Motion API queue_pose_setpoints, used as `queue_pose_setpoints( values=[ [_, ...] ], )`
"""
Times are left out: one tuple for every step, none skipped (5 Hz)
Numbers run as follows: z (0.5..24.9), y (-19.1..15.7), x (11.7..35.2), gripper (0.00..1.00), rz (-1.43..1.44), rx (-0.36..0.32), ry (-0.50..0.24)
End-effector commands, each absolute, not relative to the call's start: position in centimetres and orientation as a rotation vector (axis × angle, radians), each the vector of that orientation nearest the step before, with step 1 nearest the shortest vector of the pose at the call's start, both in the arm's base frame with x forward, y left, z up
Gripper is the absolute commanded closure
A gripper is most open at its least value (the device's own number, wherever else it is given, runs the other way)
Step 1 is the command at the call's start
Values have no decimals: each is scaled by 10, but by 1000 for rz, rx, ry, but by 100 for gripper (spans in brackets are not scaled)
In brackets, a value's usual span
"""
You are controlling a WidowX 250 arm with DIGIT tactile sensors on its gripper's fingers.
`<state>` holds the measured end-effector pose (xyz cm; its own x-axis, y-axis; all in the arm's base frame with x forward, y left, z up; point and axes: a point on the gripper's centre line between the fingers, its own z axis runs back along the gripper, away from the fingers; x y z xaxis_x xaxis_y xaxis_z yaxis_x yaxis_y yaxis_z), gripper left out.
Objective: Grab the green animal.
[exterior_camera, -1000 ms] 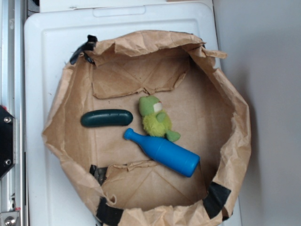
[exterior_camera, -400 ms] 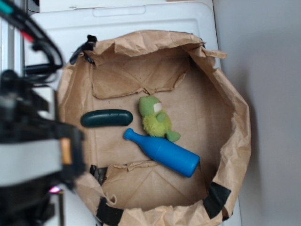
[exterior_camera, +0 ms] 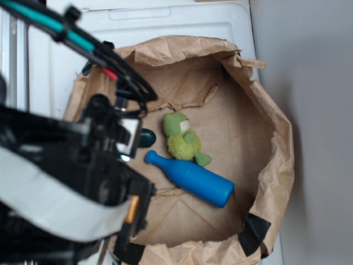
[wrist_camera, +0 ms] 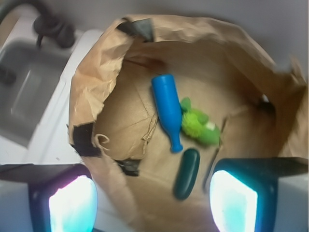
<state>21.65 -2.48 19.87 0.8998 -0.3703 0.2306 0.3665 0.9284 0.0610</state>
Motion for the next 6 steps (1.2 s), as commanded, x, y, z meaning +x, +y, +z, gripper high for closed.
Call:
queue_pose_setpoints(
  values=[
    [166, -16, 242, 0, -488, 21, -198],
    [127, 12, 196, 0, -516, 76, -105],
    [127, 12, 196, 0, -516, 76, -105],
    [127, 12, 196, 0, -516, 76, -105],
    [127, 12, 196, 0, -516, 76, -105],
    [127, 12, 196, 0, -516, 76, -105]
  ],
)
